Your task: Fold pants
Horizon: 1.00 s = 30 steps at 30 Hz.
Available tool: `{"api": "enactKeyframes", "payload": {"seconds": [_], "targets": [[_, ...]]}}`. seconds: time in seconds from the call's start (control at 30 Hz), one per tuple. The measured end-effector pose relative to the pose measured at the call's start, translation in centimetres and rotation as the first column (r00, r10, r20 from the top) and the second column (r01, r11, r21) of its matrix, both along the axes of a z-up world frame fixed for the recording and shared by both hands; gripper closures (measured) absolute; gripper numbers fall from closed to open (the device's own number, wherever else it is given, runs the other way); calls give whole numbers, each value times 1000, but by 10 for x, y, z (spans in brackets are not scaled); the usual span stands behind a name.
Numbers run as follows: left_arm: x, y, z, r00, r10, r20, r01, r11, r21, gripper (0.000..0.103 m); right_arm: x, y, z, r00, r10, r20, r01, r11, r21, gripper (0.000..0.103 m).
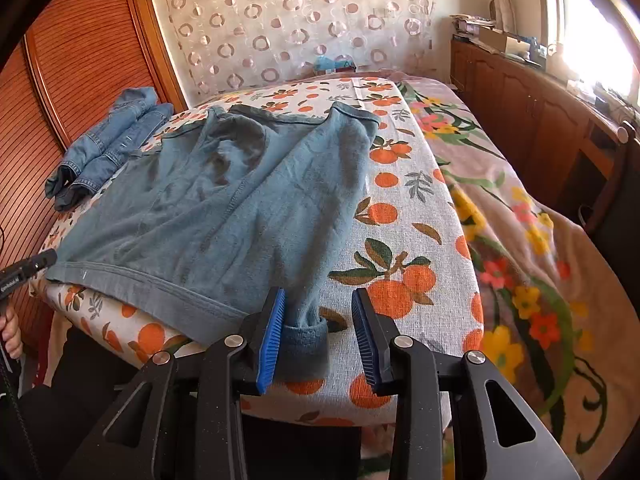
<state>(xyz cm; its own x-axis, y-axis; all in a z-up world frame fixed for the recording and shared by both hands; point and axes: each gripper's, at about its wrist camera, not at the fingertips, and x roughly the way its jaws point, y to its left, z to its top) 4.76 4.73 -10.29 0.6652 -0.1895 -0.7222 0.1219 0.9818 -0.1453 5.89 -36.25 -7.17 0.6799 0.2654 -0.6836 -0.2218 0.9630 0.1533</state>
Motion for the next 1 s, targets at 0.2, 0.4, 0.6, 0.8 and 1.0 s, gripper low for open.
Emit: {"api": "enactKeyframes", "payload": {"seconds": [0.2,0.4,0.6,0.8,1.0], "targets": [[-4,6,5,1000,10,23,-9,1000,-20,66,-10,2,3,1000,-4,-6,4,1000,11,67],[-2,3,10,999,9,46,-8,1000,-19,52,-17,2,-2,1000,-5,-30,6,1000,14,67],[0,0,11,999,14,50,-13,1000,-18,52,-19,3,-3,999,1,-32,0,999,37,67],[0,0,14,998,21,61,-21,1000,-4,52,-21,7,5,999,31,-6,-31,997,69,88],[1,5,16,997,35,64,-36,999,5,52,-11,21,30,995,72,70,-78,992,98,94]]}}
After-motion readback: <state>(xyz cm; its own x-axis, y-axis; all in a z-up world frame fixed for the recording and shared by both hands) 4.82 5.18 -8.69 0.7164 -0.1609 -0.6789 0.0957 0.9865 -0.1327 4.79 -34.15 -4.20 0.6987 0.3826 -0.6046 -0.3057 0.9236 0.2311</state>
